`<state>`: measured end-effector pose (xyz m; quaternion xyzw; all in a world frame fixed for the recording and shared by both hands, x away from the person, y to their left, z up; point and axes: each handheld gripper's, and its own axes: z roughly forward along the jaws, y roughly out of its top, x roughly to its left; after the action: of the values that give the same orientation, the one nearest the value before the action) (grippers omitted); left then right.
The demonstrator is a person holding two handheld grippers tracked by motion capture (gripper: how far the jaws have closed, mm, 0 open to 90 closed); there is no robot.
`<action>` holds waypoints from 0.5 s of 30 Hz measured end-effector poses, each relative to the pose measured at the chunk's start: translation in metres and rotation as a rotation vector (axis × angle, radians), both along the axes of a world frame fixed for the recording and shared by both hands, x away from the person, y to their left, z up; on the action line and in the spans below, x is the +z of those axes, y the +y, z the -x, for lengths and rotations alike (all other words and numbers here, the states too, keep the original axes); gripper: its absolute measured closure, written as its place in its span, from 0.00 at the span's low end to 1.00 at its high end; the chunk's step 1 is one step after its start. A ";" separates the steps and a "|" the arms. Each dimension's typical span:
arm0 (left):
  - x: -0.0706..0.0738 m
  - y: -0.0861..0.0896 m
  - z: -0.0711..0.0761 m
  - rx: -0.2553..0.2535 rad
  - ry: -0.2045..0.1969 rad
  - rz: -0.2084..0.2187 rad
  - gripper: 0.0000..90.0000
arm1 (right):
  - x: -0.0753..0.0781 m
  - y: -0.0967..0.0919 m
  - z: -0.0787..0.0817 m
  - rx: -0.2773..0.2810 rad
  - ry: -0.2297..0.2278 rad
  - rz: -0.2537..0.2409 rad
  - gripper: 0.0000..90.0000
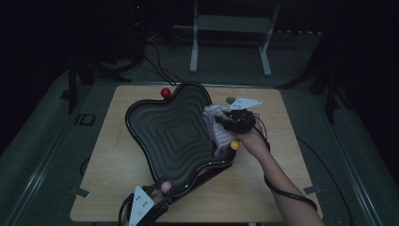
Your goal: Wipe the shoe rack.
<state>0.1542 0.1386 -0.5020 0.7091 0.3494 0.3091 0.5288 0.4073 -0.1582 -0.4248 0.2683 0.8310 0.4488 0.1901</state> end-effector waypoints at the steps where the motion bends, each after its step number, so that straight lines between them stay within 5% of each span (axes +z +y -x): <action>1: 0.000 0.000 0.000 0.001 0.000 0.003 0.67 | -0.002 -0.002 0.003 0.000 -0.003 0.002 0.78; 15: 0.000 0.001 -0.001 -0.007 0.002 0.007 0.67 | -0.012 -0.013 0.022 -0.032 -0.028 -0.003 0.78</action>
<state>0.1548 0.1394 -0.5021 0.7086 0.3488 0.3053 0.5320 0.3853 -0.1716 -0.4364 0.2756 0.8231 0.4507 0.2082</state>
